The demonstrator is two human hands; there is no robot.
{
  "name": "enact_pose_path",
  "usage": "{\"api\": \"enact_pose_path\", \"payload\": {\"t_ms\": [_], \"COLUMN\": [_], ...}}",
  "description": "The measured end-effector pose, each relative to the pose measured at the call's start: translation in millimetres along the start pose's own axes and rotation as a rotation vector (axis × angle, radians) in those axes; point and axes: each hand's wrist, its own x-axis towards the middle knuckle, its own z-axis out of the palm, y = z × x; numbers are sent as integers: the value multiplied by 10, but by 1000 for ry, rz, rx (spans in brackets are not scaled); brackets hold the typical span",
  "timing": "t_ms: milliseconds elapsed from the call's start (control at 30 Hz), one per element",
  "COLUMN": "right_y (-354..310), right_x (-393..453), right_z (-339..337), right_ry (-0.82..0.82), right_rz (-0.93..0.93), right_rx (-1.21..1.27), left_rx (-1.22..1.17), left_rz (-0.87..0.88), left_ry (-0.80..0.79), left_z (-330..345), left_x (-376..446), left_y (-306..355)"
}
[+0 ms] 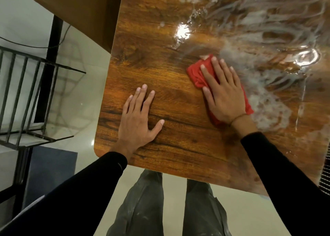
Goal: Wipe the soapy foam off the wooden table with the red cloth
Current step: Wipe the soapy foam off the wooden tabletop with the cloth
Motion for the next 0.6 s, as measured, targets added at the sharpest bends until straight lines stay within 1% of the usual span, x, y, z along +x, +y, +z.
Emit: {"api": "enact_pose_path", "payload": {"t_ms": [67, 133, 233, 300, 367, 400, 433, 467, 533, 600], "right_y": [-80, -204, -353, -349, -258, -202, -151, -120, -170, -406], "right_x": [295, 514, 514, 304, -6, -180, -362, -549, -921, -1208], "right_z": [-6, 16, 76, 110, 152, 169, 180, 189, 215, 282], "right_ry": [14, -1, -49, -92, -121, -112, -88, -54, 9, 33], "right_rz": [28, -26, -194, -348, -432, -413, -341, -220, 82, 301], "right_rx": [8, 7, 2, 0, -11, -17, -17, -11, 13, 39], "left_rx": [1, 6, 14, 20, 26, 28, 28, 26, 16, 7], "left_rz": [1, -2, 1, 4, 4, 1, -2, -3, -1, 2], "left_ry": [6, 9, 10, 14, 17, 15, 11, 9, 10, 6], "left_z": [7, 13, 27, 26, 24, 21, 19, 18, 16, 14], "left_x": [3, 4, 0, -3, 0, 3, 5, 5, 1, 5], "left_y": [-11, -12, -7, -3, -2, -2, -1, 0, 1, -7]}}
